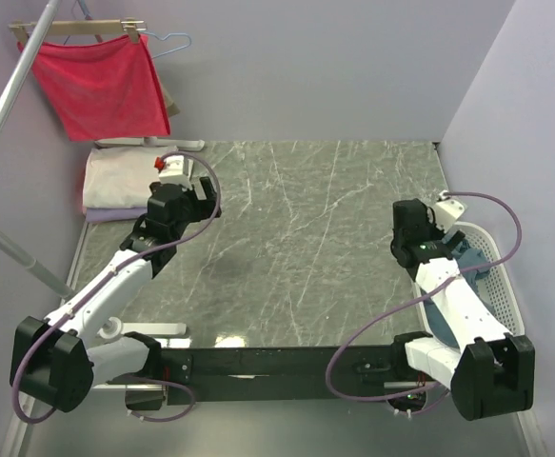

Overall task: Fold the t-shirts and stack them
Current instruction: Grab crumpled tshirt from bin with the right arm, then move the tshirt to the center of the board

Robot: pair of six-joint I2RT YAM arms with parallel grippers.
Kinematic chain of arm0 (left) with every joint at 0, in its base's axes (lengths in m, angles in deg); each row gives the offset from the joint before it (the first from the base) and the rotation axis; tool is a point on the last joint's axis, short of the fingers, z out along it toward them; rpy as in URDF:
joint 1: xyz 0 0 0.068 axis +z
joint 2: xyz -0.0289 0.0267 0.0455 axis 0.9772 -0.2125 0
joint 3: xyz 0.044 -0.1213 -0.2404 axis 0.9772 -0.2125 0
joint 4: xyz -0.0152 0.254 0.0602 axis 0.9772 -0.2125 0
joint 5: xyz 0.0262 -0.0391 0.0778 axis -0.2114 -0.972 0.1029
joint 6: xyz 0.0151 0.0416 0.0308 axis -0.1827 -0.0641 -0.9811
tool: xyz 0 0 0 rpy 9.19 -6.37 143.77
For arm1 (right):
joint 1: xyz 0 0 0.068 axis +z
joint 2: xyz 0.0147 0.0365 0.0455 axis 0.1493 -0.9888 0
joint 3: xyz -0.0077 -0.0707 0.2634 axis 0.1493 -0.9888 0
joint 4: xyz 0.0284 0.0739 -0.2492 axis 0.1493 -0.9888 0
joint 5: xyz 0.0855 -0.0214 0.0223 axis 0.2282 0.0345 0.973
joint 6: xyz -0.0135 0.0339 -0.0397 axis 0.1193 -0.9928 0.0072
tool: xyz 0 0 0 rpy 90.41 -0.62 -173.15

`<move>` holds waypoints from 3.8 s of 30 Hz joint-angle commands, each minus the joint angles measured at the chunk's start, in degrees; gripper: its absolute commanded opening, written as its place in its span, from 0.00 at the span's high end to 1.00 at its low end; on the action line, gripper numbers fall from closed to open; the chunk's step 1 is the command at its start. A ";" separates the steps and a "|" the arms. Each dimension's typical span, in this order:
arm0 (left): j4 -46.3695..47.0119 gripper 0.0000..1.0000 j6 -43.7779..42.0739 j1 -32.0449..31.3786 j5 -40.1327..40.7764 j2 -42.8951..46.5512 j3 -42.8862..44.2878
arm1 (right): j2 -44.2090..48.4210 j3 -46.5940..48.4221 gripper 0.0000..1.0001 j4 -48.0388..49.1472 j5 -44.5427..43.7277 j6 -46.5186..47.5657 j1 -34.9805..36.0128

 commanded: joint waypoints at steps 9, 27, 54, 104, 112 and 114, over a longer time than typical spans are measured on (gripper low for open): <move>-2.20 0.01 1.86 -2.21 -12.81 -4.13 5.55 | -3.52 0.71 0.00 -6.51 3.36 -5.68 -19.41; -5.88 0.01 1.41 -2.30 -17.73 -8.70 9.32 | -20.50 5.37 0.37 -6.51 12.41 -3.92 -26.81; -3.25 0.01 3.08 -2.30 -23.01 -15.47 11.79 | 12.02 38.21 1.00 -12.66 36.37 5.13 -13.46; -0.61 0.01 4.75 -2.21 -15.69 -4.12 1.76 | -1.26 8.72 1.00 -10.11 37.07 -0.03 18.81; -2.28 0.01 5.81 -2.21 -17.04 -8.53 2.82 | -11.87 16.16 0.75 -7.74 15.09 -1.11 11.60; -3.76 0.00 5.72 -2.21 -16.24 -8.00 2.56 | -16.35 22.22 0.46 -10.36 13.23 -0.49 11.68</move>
